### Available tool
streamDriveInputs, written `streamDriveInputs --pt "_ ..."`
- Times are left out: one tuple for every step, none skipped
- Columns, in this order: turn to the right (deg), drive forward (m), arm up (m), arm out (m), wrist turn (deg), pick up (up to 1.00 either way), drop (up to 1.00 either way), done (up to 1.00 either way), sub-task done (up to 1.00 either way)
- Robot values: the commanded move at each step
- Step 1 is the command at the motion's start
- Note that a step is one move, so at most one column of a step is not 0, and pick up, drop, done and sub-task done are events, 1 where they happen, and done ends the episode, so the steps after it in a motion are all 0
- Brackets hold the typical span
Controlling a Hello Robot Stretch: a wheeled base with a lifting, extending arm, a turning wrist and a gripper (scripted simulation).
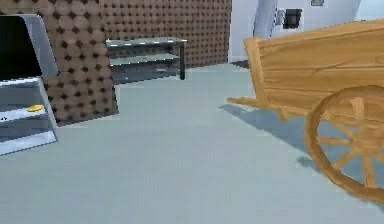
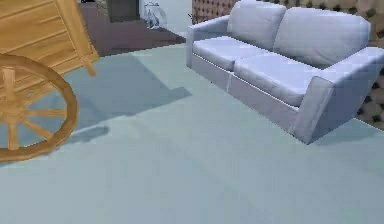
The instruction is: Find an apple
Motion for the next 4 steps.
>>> streamDriveInputs --pt "0.0 1.00 0.00 0.00 0.0 0.00 0.00 0.00 0.00" --pt "-3.0 0.00 0.00 0.00 0.0 0.00 0.00 0.00 0.00" --pt "0.0 1.00 0.00 0.00 0.0 0.00 0.00 0.00 0.00" --pt "0.0 0.60 0.00 0.00 0.0 0.00 0.00 0.00 0.00"
